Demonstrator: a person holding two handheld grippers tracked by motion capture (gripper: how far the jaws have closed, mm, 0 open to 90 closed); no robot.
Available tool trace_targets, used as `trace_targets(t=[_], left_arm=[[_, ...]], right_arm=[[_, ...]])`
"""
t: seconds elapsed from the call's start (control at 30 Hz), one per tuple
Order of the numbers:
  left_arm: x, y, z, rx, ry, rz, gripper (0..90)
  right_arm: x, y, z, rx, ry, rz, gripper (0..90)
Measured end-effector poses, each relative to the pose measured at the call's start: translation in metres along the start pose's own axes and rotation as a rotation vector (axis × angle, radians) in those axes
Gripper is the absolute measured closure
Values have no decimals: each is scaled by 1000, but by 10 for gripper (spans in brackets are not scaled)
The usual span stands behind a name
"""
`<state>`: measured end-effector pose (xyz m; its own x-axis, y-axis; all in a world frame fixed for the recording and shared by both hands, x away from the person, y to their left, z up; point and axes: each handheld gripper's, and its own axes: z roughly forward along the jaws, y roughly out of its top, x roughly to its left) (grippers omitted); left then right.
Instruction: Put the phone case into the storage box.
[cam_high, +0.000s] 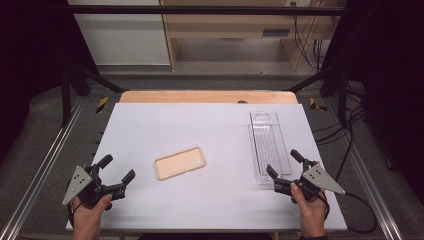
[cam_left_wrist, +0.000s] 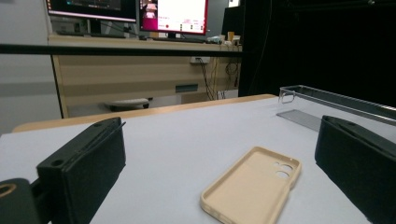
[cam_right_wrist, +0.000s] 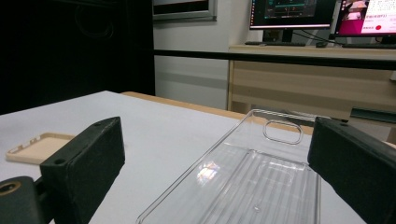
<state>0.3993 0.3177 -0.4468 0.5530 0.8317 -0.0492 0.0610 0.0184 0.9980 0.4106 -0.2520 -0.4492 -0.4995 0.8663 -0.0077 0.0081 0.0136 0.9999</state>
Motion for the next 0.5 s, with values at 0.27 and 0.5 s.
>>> trace_targets(t=[0.27, 0.5], left_arm=[[-8, 2, 3, 52, -12, -24, 16], [-18, 12, 27, 189, -19, 29, 34]], right_arm=[[-1, -1, -1, 8, -12, -1, 38], [-2, -1, -4, -2, -43, 4, 31]])
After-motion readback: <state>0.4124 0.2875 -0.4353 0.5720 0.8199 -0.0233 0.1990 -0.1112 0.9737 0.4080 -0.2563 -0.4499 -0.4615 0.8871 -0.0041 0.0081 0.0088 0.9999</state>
